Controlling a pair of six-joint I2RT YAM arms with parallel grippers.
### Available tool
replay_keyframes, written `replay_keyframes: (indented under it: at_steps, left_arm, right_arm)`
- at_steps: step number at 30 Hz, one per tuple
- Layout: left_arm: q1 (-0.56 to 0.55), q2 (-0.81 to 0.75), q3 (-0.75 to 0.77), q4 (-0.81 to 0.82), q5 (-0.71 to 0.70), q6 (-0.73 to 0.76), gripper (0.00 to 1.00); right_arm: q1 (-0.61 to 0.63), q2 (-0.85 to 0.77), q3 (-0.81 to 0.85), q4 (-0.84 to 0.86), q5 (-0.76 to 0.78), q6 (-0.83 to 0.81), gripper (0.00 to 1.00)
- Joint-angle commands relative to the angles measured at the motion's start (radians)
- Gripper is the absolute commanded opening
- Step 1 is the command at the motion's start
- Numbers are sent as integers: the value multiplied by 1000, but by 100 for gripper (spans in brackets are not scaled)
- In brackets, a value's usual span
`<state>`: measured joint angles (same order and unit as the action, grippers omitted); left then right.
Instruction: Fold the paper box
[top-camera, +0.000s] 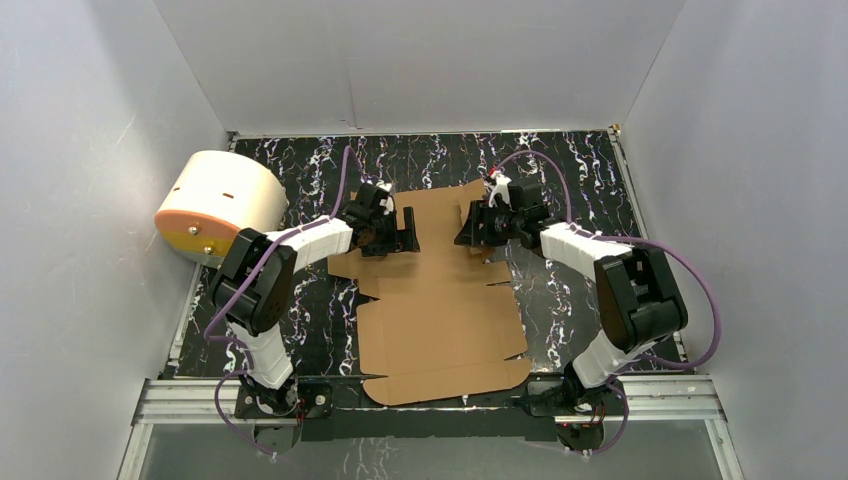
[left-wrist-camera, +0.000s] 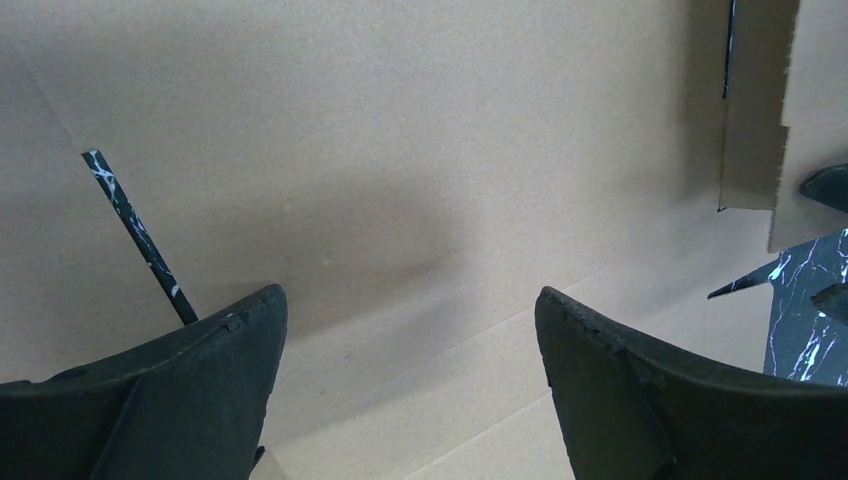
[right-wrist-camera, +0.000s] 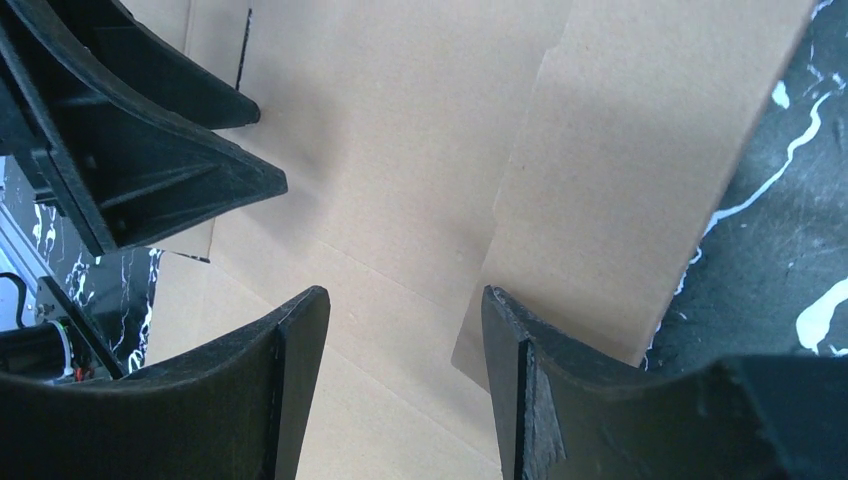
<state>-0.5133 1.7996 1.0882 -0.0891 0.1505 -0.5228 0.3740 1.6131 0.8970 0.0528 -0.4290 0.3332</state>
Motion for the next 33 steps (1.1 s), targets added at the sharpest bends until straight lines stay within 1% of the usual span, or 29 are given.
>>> replay_keyframes:
  at_steps: [1, 5, 11, 14, 18, 25, 30, 33]
  left_arm:
    - [-11, -54, -7, -33, -22, 18, 91]
    - [-11, -111, 8, -49, -21, 15, 91]
    - [-31, -192, -7, -63, -15, 5, 91]
    - [-46, -229, -25, -75, -16, 1, 91]
    - [-72, -272, -71, -74, -32, -15, 91]
    - [-121, -266, -113, -65, -48, -33, 91]
    - [-152, -230, -113, -57, -67, -36, 91]
    - [-158, -208, -114, -45, -72, -39, 91]
  right_arm:
    - [4, -55, 61, -9, 13, -34, 67]
    - [3, -150, 65, -47, 48, -52, 71]
    - [4, -275, 50, -161, 185, -84, 78]
    - [3, -319, 35, -220, 234, -92, 80]
    - [4, -371, -21, -269, 262, -88, 81]
    - [4, -439, -129, -295, 342, -71, 87]
    - [4, -427, -197, -299, 413, -54, 90]
    - [4, -404, -230, -285, 423, -51, 91]
